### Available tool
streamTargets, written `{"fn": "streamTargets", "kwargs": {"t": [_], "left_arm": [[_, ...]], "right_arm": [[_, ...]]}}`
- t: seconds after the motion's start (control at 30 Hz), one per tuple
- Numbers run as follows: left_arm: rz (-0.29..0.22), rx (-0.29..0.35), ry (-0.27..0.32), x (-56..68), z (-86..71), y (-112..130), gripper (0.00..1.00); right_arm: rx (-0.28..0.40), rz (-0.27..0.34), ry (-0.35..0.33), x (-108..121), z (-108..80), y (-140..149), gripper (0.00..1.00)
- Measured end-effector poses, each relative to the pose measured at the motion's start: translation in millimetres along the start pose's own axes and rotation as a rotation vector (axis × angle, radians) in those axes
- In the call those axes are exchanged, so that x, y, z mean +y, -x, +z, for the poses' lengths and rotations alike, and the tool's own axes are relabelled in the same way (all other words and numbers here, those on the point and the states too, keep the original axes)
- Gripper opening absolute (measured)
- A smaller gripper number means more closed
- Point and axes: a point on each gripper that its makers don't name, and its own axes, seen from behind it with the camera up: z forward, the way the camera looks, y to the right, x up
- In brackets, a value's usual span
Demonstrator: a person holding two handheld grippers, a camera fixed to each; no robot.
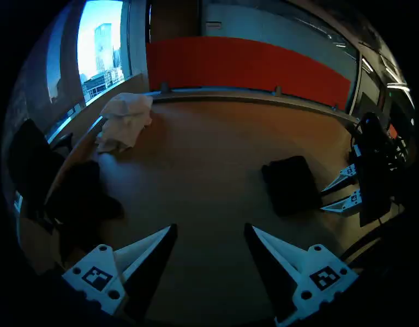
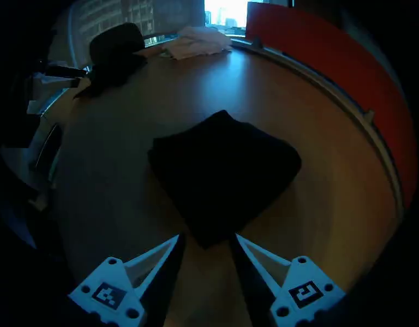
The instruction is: Fold towel
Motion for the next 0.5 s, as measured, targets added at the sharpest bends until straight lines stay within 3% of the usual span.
{"fn": "streamTargets", "kwargs": {"t": [0.3,0.5], "left_arm": [[0.005,0.000,0.006,1.9,-0.4,-0.1,0.91],[0.011,0.002,0.008,2.2,-1.2,-0.5,0.91]], "right_arm": [[-0.009,0.022,0.009,2.3,2.7,7.3,0.49],[-0.006,0.056,0.035,10.8,3.6,7.1,0.20]]}}
